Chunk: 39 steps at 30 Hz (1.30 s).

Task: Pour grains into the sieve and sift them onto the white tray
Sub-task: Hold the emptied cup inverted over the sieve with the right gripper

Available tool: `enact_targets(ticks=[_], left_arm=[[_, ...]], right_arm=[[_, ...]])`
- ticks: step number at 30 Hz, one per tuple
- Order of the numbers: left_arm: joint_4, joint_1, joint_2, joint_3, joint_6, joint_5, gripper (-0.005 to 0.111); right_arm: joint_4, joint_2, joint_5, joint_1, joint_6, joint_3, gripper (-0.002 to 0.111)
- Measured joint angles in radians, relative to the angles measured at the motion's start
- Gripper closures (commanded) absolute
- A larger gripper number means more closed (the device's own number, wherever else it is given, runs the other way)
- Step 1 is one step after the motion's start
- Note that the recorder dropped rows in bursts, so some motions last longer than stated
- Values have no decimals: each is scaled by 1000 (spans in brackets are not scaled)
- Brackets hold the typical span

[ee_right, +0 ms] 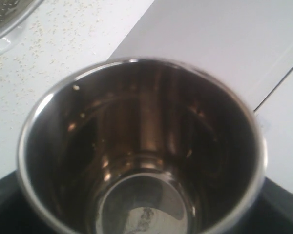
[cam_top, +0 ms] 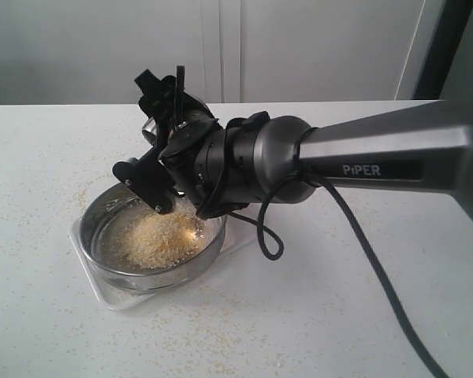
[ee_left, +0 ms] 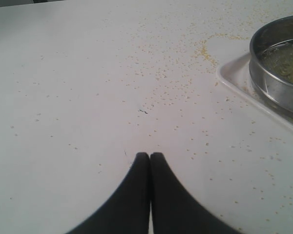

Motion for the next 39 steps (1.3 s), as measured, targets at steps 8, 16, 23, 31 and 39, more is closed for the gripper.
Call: enact_targets(ticks=[8, 16, 23, 31, 39], left_arm=[[0, 0, 0, 0, 0, 0, 107], [0, 0, 0, 0, 0, 0, 107], [0, 0, 0, 0, 0, 0, 107], [0, 0, 0, 0, 0, 0, 107], [0, 0, 0, 0, 0, 0, 107]], right_arm=[[0, 0, -7, 0, 21, 0, 108], [0, 0, 38, 7, 79, -1, 108], [0, 0, 54, 8, 92, -1, 108], [0, -2, 69, 2, 155, -1, 108], [92, -28, -52, -12, 223, -1, 108]])
